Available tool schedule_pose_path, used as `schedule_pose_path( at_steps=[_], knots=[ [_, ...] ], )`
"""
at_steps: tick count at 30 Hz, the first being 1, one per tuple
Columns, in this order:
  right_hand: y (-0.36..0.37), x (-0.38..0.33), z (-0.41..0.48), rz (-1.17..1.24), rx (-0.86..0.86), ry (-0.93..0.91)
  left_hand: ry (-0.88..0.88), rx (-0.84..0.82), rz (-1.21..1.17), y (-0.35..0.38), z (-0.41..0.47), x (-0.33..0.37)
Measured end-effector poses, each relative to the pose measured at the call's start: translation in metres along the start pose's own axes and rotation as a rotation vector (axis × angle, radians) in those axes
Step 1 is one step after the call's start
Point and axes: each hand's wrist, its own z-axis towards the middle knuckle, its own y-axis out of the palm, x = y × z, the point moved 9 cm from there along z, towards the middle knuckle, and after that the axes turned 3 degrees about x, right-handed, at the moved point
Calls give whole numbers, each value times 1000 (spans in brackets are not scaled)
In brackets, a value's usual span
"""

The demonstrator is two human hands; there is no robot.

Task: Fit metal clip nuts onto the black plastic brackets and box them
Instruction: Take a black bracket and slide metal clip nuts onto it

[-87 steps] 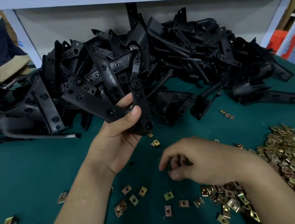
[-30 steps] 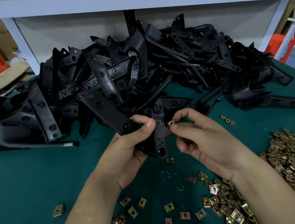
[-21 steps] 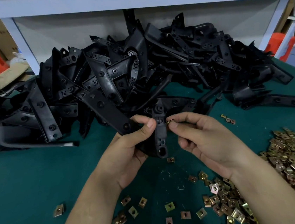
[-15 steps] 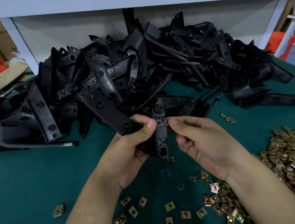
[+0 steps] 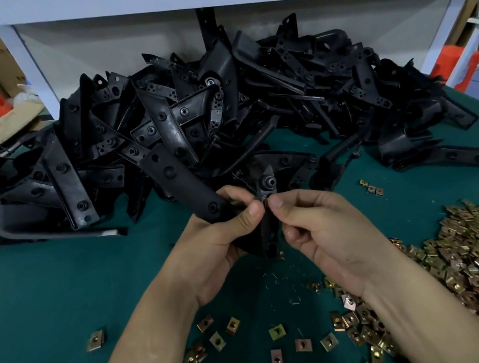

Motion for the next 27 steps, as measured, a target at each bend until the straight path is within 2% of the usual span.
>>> schedule_pose_path(
  at_steps=[4, 8, 11, 21, 27],
  knots=[
    [9, 2, -1, 117, -70, 50, 11, -15, -62, -1, 1, 2],
    [-1, -4, 4, 248, 1, 26, 25, 73, -242, -11, 3, 4],
    [-4, -9, 3, 294, 9, -24, 62, 58, -292, -14, 4, 8],
    [-12, -13, 1, 73, 56, -120, 83, -14, -321, -10, 2, 13],
    [-9, -13, 2, -13, 10, -146, 79, -19, -345, -9, 2, 12]
  ],
)
